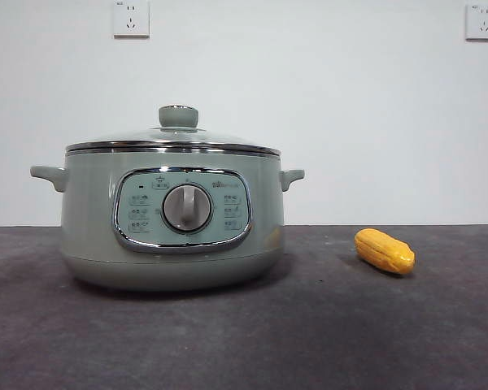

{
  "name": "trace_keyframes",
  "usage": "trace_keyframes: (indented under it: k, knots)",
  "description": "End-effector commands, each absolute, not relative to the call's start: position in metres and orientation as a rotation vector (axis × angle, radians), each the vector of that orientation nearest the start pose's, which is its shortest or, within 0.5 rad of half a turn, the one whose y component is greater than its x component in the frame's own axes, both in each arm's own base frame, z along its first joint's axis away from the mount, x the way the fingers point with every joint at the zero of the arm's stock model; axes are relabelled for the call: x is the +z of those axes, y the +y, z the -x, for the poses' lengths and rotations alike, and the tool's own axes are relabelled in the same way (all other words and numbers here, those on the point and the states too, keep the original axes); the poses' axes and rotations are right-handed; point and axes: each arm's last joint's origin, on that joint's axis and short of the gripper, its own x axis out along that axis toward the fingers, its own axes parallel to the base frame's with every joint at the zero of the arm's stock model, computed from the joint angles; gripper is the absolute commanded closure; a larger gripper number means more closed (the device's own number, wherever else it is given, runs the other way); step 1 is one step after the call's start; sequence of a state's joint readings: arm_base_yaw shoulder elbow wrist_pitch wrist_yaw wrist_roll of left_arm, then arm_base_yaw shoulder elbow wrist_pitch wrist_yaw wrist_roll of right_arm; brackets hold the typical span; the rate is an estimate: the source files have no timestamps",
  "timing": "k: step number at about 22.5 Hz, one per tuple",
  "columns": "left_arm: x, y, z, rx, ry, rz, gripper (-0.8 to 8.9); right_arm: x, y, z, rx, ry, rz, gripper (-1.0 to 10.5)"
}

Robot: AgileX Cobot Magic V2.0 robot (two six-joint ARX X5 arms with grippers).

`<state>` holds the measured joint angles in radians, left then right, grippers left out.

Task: Pick up the corn,open the lid,put the corn in the pot,close the lid

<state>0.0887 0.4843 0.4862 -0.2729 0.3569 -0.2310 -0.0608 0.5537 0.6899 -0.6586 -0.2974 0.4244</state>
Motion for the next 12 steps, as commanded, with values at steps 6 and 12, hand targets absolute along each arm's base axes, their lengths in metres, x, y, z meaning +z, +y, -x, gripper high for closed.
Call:
trace_keyframes:
  k: [6,12]
  knots:
    - [0.285,-0.003,-0.138,-0.389,0.448,0.327,8.19,0.303,0.004,-0.144,0.277,0.747,-0.422,9.4]
    - [0.296,-0.008,-0.158,-0.596,0.560,0.334,8.19,0.310,0.015,-0.206,0.354,0.899,-0.356,4.6]
